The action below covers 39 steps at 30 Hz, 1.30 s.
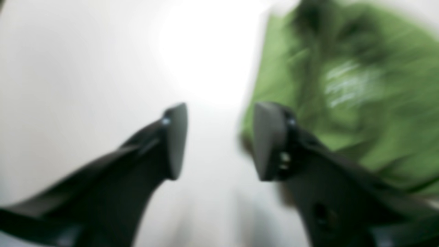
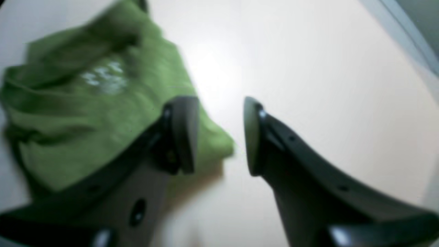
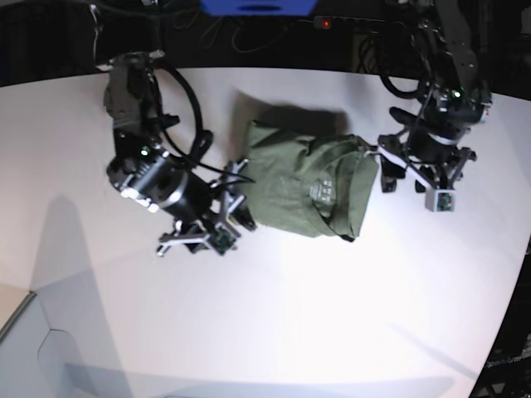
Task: Layout the t-shirt on the table in an organized manner, then fold the t-shirt properly
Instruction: 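Grasp the bundle's edge with the left gripper and tuck it under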
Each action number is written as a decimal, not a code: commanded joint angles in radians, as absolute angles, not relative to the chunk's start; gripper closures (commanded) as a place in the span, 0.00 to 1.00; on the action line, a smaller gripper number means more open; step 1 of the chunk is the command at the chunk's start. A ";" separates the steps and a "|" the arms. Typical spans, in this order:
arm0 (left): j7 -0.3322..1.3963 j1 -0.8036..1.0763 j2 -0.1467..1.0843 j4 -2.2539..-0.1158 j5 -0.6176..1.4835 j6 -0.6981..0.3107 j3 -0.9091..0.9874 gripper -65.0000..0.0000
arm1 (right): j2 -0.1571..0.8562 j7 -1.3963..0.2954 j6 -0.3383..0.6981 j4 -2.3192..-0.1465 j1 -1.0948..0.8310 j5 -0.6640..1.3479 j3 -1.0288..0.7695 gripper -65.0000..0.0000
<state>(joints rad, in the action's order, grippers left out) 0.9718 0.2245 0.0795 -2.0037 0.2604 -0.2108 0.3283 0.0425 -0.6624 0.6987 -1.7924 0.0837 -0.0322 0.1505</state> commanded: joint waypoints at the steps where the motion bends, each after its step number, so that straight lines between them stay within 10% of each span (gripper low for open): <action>1: 0.972 0.209 0.104 -2.014 0.315 -0.236 0.332 0.40 | 0.050 -0.641 0.698 -1.831 0.081 -0.016 0.119 0.56; 9: 1.041 0.064 0.180 -1.808 0.547 -0.344 0.332 0.05 | 0.093 -0.636 0.698 -1.871 -0.033 -0.016 -0.035 0.50; 21: 1.035 -0.048 0.160 -1.569 0.549 -0.348 0.323 0.04 | 0.107 -0.631 0.698 -1.873 -0.111 -0.016 -0.101 0.50; 39: 1.047 0.050 0.206 -1.774 0.725 -0.337 0.325 0.04 | 0.064 -0.638 0.698 -1.963 -0.156 -0.015 -0.094 0.50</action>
<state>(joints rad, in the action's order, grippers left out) 1.0607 0.0654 0.1986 -1.7584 0.7044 -0.3408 0.3233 0.0601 -0.6617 0.6987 -1.9499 -0.1669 -0.0257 -0.0914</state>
